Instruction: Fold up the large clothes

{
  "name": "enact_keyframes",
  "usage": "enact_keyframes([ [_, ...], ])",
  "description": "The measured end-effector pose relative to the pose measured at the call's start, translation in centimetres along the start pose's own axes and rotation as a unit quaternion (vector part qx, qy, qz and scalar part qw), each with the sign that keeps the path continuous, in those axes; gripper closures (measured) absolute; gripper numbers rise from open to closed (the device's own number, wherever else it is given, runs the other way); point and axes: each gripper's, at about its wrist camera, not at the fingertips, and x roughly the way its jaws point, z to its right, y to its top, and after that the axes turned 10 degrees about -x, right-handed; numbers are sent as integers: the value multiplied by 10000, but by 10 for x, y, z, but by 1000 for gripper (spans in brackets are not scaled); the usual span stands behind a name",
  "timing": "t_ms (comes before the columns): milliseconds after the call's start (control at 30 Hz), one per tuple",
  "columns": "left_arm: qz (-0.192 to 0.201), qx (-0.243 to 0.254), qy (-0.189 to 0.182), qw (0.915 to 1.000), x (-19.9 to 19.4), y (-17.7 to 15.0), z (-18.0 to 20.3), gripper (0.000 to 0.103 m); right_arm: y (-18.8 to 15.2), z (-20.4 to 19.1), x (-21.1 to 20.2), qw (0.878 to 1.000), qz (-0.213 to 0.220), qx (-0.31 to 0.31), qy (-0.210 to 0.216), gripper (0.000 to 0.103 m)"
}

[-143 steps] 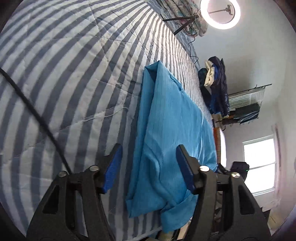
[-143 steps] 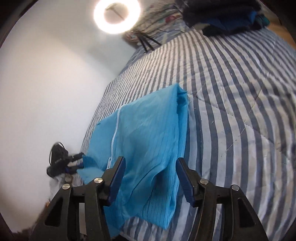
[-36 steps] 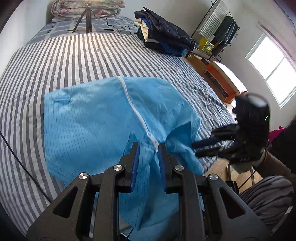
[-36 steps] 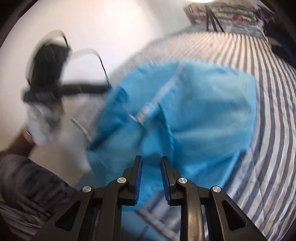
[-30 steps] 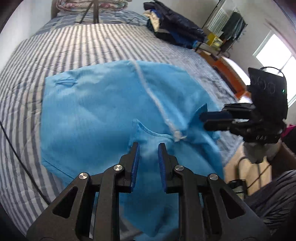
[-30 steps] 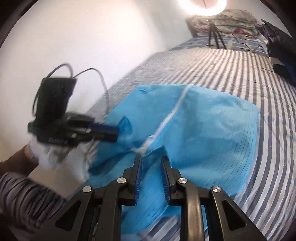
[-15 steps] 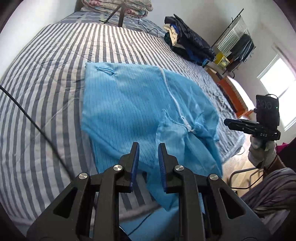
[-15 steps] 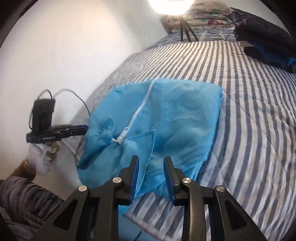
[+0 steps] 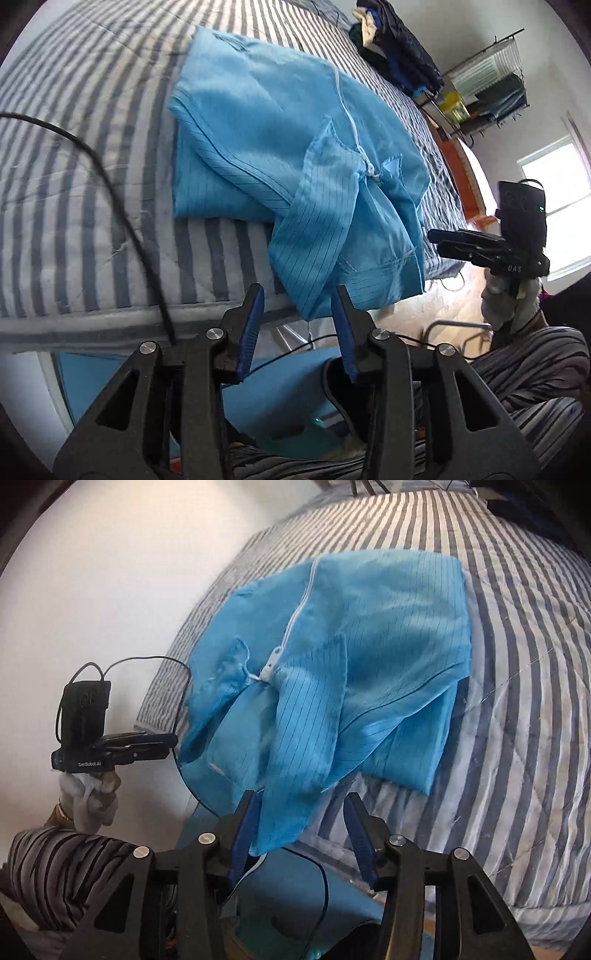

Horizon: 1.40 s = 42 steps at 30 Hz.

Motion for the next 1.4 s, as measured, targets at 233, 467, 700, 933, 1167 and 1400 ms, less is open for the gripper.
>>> enact_keyframes([
  [233, 4, 731, 242, 9970, -4, -19, 25, 65, 0, -81, 0, 9654, -475, -2385, -944, 54],
  [467, -366, 3345, 1000, 9364, 21, -50, 85, 65, -15, -119, 21, 8995, -1101, -4184, -619, 58],
  [700, -526, 3939, 1249, 9091, 53, -56, 97, 65, -16, -126, 54, 8724, -1506, -4599, -692, 62],
  [933, -397, 4223, 1744, 8886, 69, -54, 96, 87, -19, -115, 59, 8610, -1601, -4720, -1017, 75],
  [1167, -333, 3972, 1386, 9066, 48, -39, 93, 99, -14, -117, 55, 8546, -1555, -4831, -1101, 98],
  [1400, -64, 4251, 1449, 8934, 44, -55, 100, 57, -1, -119, 30, 8673, -1082, -4679, -1311, 103],
])
